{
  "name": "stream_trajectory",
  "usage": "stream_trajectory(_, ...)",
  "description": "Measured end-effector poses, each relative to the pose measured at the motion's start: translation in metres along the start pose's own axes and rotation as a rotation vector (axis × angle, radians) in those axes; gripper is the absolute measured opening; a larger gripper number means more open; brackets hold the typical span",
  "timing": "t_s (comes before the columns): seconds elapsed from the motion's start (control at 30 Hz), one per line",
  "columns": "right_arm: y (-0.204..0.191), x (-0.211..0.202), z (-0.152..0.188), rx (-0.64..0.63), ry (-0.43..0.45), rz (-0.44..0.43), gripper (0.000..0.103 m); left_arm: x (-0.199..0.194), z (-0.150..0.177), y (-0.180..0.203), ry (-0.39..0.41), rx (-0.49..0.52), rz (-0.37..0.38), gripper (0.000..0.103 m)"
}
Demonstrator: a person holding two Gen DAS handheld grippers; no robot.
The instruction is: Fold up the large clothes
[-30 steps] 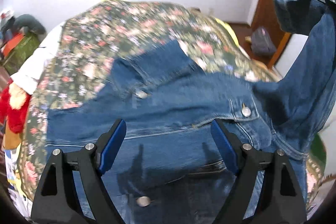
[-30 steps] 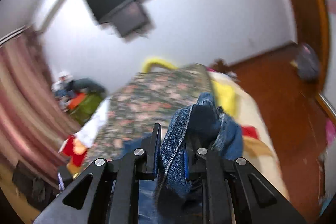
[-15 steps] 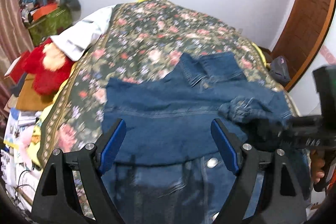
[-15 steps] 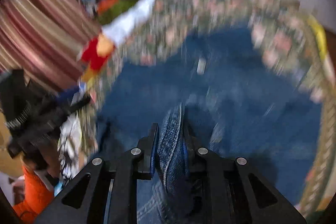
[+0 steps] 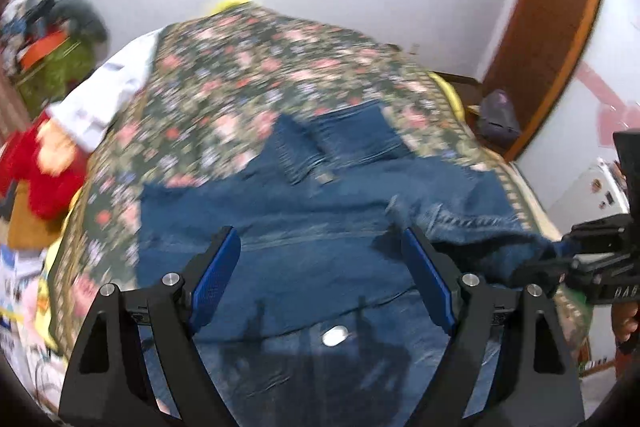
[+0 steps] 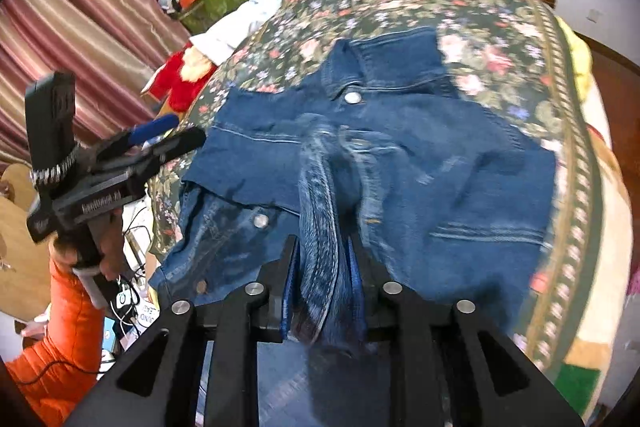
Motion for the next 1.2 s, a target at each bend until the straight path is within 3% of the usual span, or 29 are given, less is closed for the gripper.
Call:
stream_trajectory(0.1,0.016,-0.019,0.013,0.016,0.032,0.003,0.022,0.019,-0.010,0.025,-0.055,0.018,0.064,0.083)
stream_trajectory(0.23,0.032,-0.035,0.030,0.033,0.058,0.012,0.022,0.046,-0.007,0.044,-0.188,-0.056,0.148,0.083)
stream_trajectory(0.4,0.044,-0.057,0.039,0.034,0.108,0.029,0.022,0.044,0.002,0.059,-0.228,-0.159,0.272,0.083)
stream_trajectory(0.47,0.049,-0.071,0.036,0.043,0.143,0.042,0.022,0.036,0.003,0.060,-0.206,-0.139,0.235,0.083)
stream_trajectory(0.57,0.055,-0.091,0.031,0.038,0.202,0.102,0.022,0.026,0.001,0.052,-0.153,-0.085,0.117,0.083)
stream_trajectory(0.67,0.063,-0.096,0.028,0.031,0.223,0.183,0.022,0.023,0.004,0.042,-0.163,-0.090,0.107,0.083)
stream_trajectory(0.8,0.079,-0.076,0.032,0.067,0.171,0.220,0.022,0.034,0.006,0.026,-0.189,-0.162,0.097,0.083)
stream_trajectory(0.97,0.092,-0.033,0.041,0.095,0.078,0.230,0.022,0.079,0.027,-0.003,-0.274,-0.304,0.043,0.083)
stream_trajectory(1.1,0.096,-0.002,0.046,0.106,0.013,0.215,0.022,0.109,0.046,0.005,-0.373,-0.319,0.124,0.079)
stream_trajectory(1.2,0.096,0.019,0.049,0.103,-0.029,0.225,0.022,0.118,0.049,0.022,-0.370,-0.247,0.132,0.069)
Point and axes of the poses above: each gripper's, at about its wrist camera, not at the fingertips, and x roughly the way its jaws point, y to its right, z to its underside, the point moved 5 cm from there along x, roughly the way its jaws point, and after that the axes turned 6 degrees about -x, right-handed, at the moved point
